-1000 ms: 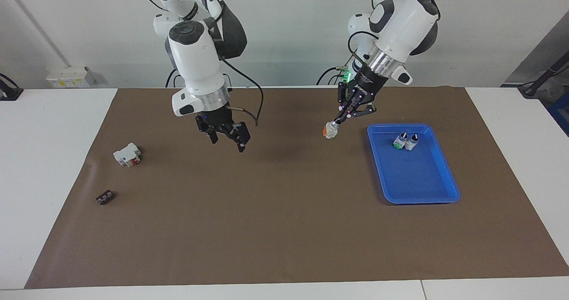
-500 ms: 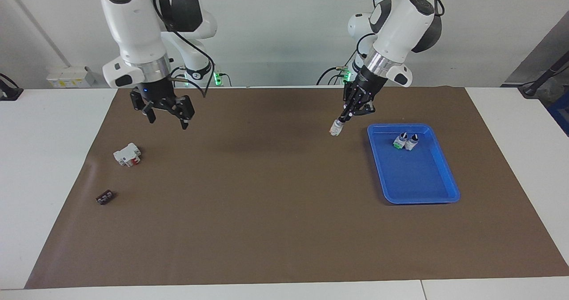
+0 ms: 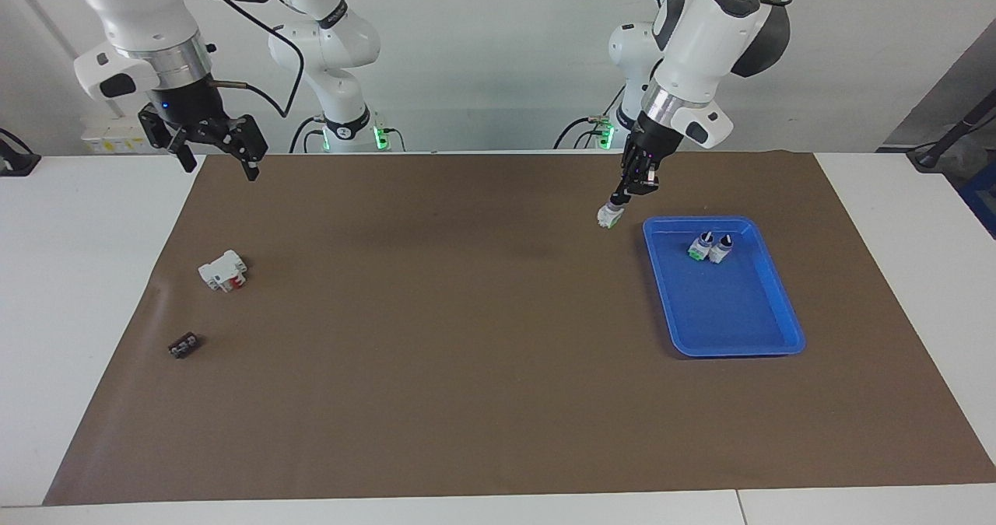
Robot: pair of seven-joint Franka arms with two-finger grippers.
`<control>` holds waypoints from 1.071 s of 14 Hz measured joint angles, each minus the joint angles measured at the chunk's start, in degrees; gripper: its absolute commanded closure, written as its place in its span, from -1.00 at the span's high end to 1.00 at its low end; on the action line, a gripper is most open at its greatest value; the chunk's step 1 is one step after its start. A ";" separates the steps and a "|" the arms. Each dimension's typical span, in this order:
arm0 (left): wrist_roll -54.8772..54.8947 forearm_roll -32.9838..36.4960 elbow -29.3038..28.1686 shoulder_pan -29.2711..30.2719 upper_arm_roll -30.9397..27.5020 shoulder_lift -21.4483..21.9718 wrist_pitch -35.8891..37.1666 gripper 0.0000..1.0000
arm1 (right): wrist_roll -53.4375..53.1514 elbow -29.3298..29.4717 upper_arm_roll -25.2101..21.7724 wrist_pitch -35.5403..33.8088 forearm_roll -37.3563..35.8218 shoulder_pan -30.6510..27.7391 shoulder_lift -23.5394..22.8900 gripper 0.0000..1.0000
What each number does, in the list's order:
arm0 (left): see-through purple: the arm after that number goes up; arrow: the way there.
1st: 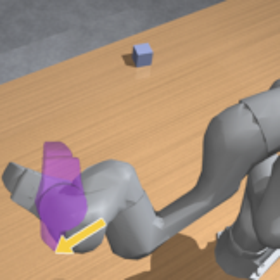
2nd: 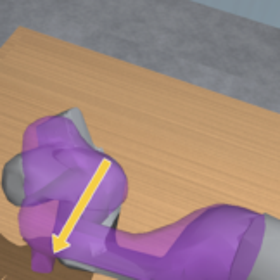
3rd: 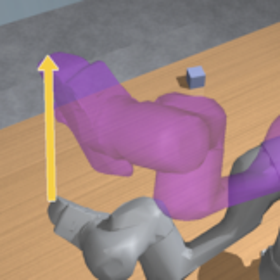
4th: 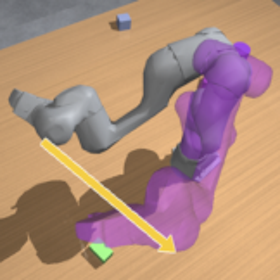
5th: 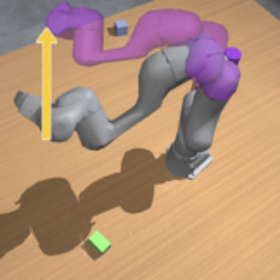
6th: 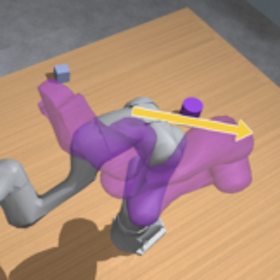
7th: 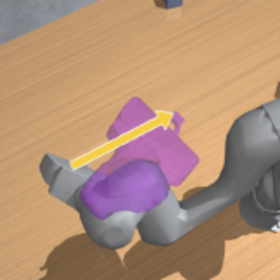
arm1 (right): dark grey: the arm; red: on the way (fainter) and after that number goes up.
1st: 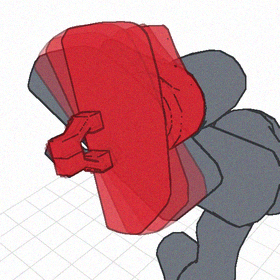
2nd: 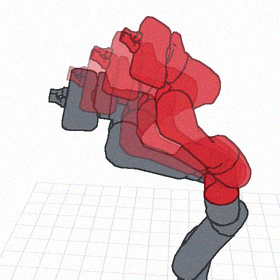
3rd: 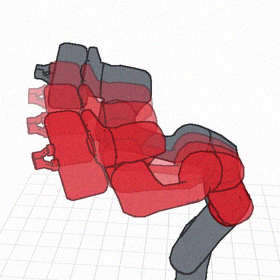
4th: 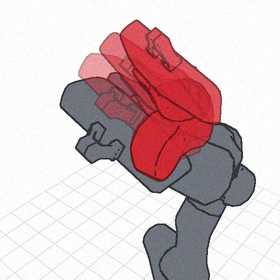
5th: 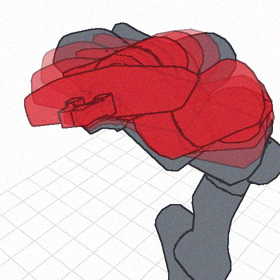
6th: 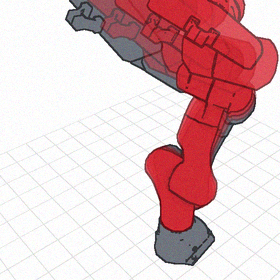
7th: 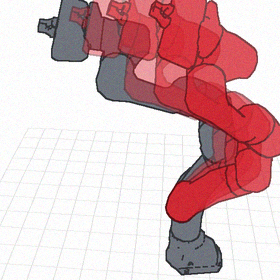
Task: Turn and place switch with both arms
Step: 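Lower the switch into the blue tray with the left gripper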
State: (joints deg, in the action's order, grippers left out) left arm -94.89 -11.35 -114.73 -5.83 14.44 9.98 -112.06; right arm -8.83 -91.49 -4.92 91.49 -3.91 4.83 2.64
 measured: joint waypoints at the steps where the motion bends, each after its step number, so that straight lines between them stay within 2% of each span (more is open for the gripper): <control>1: 4.20 0.56 0.27 0.58 -0.05 0.00 0.89 -1.00 | 0.00 0.00 0.04 -0.05 0.43 -0.05 -0.23 1.00; 9: 37.49 6.71 0.50 4.71 -0.36 0.00 5.26 -1.00 | 0.00 -0.01 0.81 -2.57 1.36 -2.06 -0.56 1.00; 15: 64.33 7.14 0.47 9.23 -0.48 0.00 5.88 -1.00 | 0.05 0.76 2.38 -4.63 1.36 -2.03 -0.55 1.00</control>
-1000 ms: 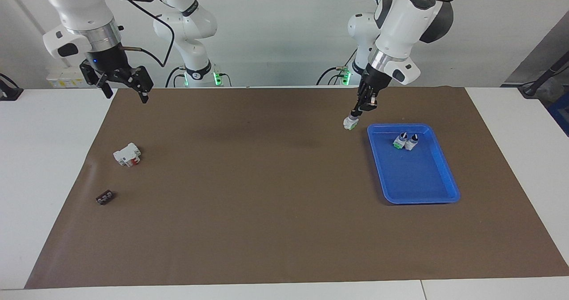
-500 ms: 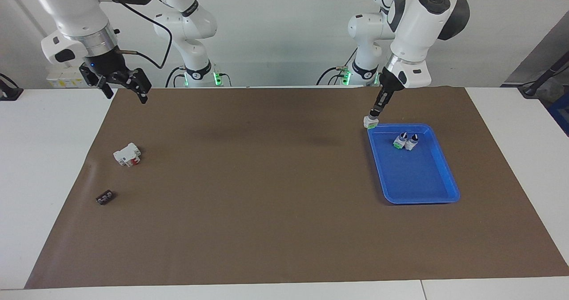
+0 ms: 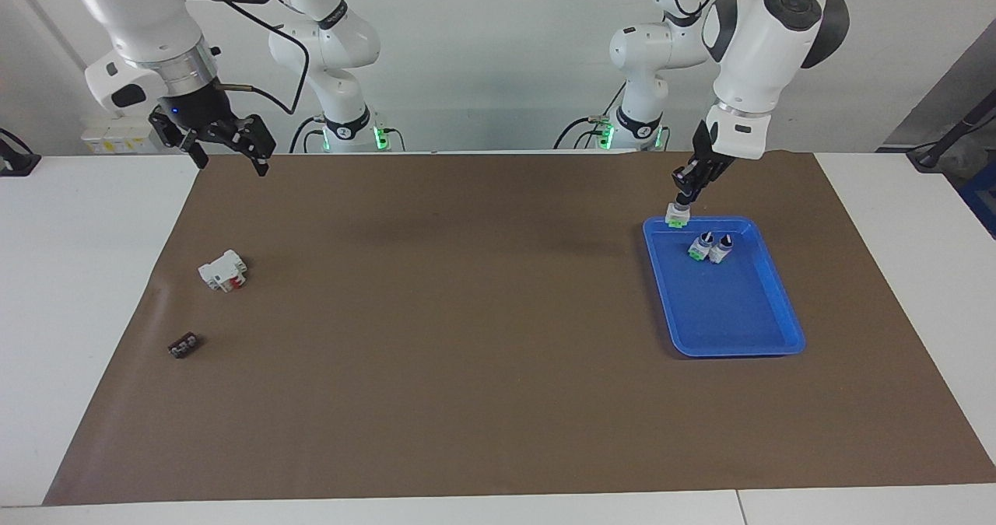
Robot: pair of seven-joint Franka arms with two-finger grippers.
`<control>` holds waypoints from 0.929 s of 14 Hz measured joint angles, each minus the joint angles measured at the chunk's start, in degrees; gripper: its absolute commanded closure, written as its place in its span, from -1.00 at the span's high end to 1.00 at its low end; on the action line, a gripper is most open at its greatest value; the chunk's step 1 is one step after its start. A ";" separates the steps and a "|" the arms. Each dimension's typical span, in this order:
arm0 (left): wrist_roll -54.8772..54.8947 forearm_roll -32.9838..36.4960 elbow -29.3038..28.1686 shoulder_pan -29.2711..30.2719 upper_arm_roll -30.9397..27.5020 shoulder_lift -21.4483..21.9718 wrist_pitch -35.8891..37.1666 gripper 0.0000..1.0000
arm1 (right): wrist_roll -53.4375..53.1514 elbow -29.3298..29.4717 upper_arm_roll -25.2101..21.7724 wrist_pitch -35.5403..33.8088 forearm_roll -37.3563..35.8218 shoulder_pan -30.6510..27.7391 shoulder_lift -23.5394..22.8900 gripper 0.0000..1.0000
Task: Turn and place switch with both arms
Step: 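Lower the switch into the blue tray with the left gripper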
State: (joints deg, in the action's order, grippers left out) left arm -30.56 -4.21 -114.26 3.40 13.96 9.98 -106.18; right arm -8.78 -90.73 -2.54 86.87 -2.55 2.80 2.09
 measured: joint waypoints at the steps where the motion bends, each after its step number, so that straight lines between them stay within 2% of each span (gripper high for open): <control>1: 4.41 0.04 -0.11 0.58 -0.02 0.01 -0.03 -1.00 | 0.00 0.01 0.14 -0.08 0.00 0.00 0.00 1.00; 6: 21.14 0.15 -3.09 3.00 -0.08 0.10 -2.11 -1.00 | 0.00 0.01 0.14 -0.10 0.03 -0.04 0.01 1.00; 10: 27.66 0.17 -7.37 4.66 -0.09 -0.50 -7.17 -1.00 | 0.00 0.01 0.14 -0.11 0.03 -0.04 0.01 1.00; 13: 30.64 0.17 -9.23 4.76 -0.02 -3.35 -11.13 -1.00 | 0.00 0.01 0.14 -0.11 0.03 -0.04 0.01 1.00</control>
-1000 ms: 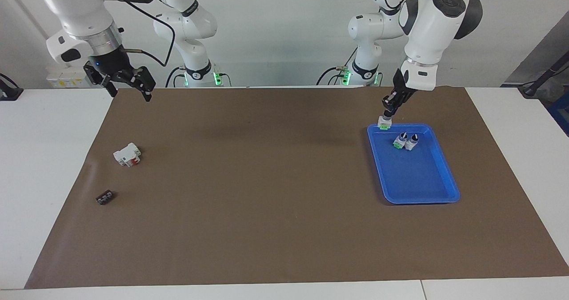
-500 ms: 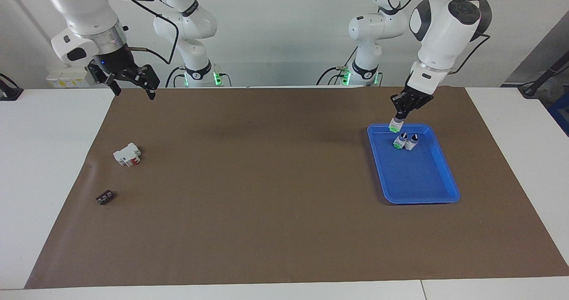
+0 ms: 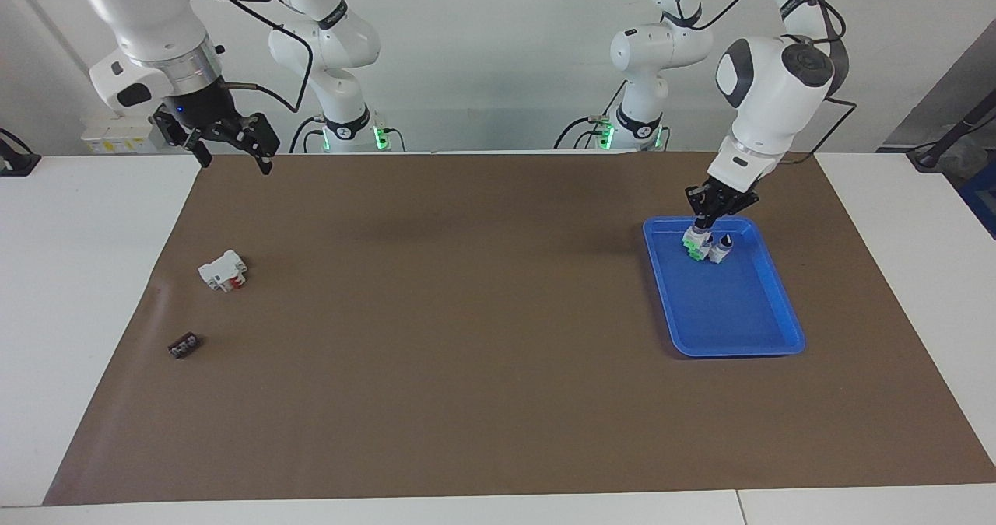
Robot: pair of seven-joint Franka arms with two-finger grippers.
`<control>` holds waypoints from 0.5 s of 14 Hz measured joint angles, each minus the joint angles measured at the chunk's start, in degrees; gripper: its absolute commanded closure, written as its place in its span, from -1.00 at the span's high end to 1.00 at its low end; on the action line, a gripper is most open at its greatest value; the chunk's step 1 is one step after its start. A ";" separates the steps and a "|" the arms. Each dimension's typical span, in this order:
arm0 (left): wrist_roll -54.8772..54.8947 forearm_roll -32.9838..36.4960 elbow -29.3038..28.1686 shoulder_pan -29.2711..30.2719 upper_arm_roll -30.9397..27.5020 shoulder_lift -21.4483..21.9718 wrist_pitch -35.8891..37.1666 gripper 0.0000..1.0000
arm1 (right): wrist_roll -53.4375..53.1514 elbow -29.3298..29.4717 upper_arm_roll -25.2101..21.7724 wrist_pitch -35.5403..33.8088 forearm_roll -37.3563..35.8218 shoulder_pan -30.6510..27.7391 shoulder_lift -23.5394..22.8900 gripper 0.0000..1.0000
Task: Turn and place switch with both arms
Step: 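Lower the switch into the blue tray with the left gripper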
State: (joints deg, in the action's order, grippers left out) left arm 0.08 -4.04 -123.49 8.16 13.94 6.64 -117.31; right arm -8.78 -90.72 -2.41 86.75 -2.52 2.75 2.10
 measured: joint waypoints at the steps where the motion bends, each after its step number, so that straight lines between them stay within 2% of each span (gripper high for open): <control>1: 1.07 0.00 -0.63 0.00 0.01 -1.14 -1.60 -1.00 | 0.00 0.00 0.00 0.00 0.00 0.00 0.00 1.00; 4: 5.44 0.00 -3.26 0.01 0.03 -3.55 -5.75 -1.00 | 0.00 0.00 0.00 -0.08 0.05 0.00 0.01 1.00; 7: 9.88 0.00 -4.23 0.10 0.03 -4.38 -6.55 -1.00 | 0.00 0.00 0.00 -0.20 1.93 -0.10 0.13 1.00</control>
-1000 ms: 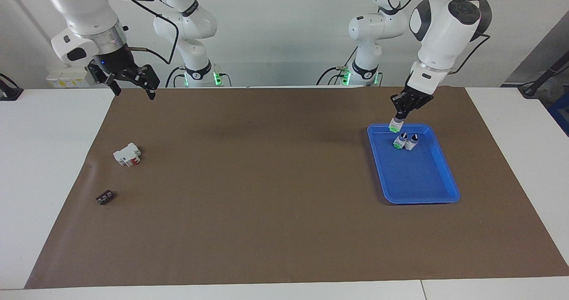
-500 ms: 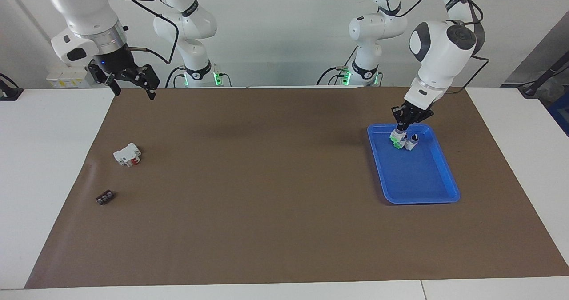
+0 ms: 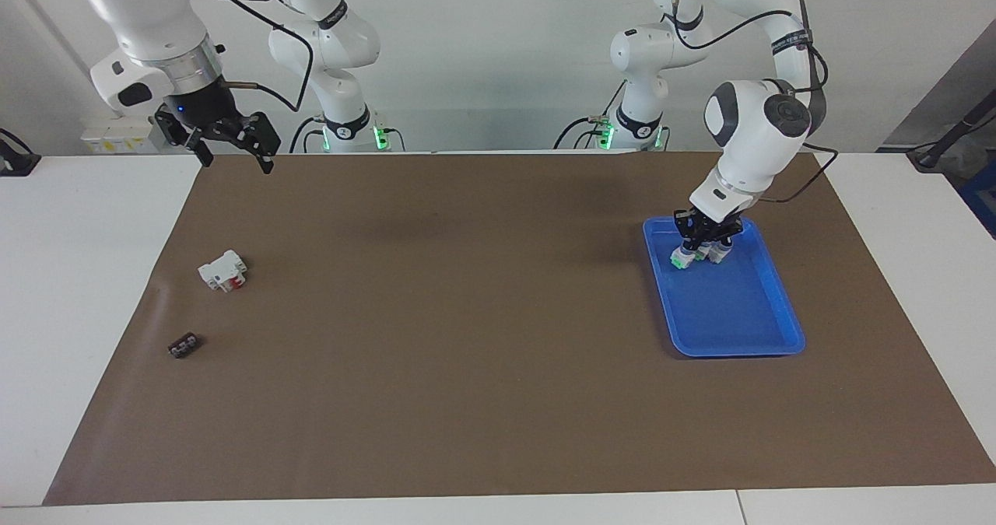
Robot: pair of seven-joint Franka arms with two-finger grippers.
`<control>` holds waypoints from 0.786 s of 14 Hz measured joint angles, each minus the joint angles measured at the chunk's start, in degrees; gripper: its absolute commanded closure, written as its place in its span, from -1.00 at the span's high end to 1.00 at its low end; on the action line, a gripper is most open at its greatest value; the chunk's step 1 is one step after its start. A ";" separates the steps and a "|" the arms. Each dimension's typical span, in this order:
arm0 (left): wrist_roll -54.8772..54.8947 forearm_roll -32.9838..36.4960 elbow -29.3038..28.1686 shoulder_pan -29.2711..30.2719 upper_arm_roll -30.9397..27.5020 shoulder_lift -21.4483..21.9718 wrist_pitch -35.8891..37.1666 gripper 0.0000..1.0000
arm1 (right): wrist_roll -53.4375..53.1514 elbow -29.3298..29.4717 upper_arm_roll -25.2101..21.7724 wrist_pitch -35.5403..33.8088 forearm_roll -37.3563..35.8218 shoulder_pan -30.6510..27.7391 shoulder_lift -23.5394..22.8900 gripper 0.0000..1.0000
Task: Turn and place switch with both arms
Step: 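Lower the switch into the blue tray with the left gripper, then open the left gripper and lift it out of the tray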
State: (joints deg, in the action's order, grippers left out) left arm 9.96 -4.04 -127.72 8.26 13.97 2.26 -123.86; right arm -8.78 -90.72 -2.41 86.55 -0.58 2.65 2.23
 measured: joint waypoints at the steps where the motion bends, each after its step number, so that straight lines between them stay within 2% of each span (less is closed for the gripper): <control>1: 0.74 0.00 -0.09 0.00 0.02 0.00 -0.01 -1.00 | 0.08 0.00 -0.08 0.00 1.58 -0.12 0.04 1.00; 4: 1.84 0.00 0.11 -0.03 0.24 0.00 0.02 -0.44 | 1.69 0.00 -0.18 0.00 2.64 -0.14 0.11 1.00; 6: 3.23 0.00 2.68 -0.23 0.35 -0.32 2.20 -0.24 | 1.75 -0.02 -0.21 0.00 2.65 -0.15 0.11 1.00; 9: 3.73 0.45 14.52 -0.32 0.39 -2.76 13.41 -0.09 | 1.75 -0.04 -0.30 0.09 2.65 -0.28 0.11 1.00; 11: 3.74 2.08 22.51 -0.30 0.35 -4.31 20.06 -0.08 | 1.76 -0.04 -0.36 0.45 2.52 -0.33 0.11 1.00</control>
State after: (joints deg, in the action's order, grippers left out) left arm 13.70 -1.96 -105.22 7.95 14.33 -2.05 -103.80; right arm -7.02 -90.76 -2.77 87.00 1.94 2.32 2.34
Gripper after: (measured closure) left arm 0.551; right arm 0.000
